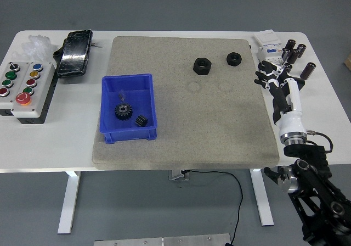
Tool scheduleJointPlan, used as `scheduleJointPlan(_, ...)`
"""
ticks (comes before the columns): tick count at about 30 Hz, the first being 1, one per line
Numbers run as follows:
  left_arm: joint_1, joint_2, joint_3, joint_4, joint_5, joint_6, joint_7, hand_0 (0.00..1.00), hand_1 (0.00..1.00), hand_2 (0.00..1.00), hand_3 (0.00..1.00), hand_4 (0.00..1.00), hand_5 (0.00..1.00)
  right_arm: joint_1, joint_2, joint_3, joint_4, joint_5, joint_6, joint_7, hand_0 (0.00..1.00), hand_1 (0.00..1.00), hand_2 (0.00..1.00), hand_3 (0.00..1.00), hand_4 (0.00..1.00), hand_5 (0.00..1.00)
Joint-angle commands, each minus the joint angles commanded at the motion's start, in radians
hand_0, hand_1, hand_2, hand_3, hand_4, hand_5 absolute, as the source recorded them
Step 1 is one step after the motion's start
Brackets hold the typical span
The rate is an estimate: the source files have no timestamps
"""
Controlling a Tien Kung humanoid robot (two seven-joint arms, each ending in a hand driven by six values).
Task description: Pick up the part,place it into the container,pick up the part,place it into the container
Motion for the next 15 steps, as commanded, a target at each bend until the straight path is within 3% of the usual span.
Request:
scheduleJointPlan(1, 0.001, 0.0, -0.001, 0.0, 0.0, 0.0, 0.001, 0.684, 0.622, 0.56, 0.605, 0.584, 0.281, -0.001, 0.0, 0.004, 0.0, 0.008, -0.018, 0.013, 0.632, 0.668, 0.649, 0.629, 0.79, 0.591)
scheduleJointPlan(5, 0.003, -0.001, -0.001, 0.0, 0.001, 0.0, 0.002, 0.684, 0.622, 0.56, 0.605, 0.584, 0.281, -0.004, 0.0, 0.012, 0.002, 0.039, -0.072, 0.058, 0.632, 0.668, 0.649, 0.629, 0.79, 0.591)
scheduleJointPlan(15, 0.003, -0.003, 0.015, 0.0, -0.01, -0.001, -0.004, 0.683, 0.621, 0.56, 0.605, 0.584, 0.28, -0.01, -0.006, 0.032, 0.014, 0.084, -0.099, 0.116, 0.621, 0.652, 0.629, 0.62, 0.78, 0.594)
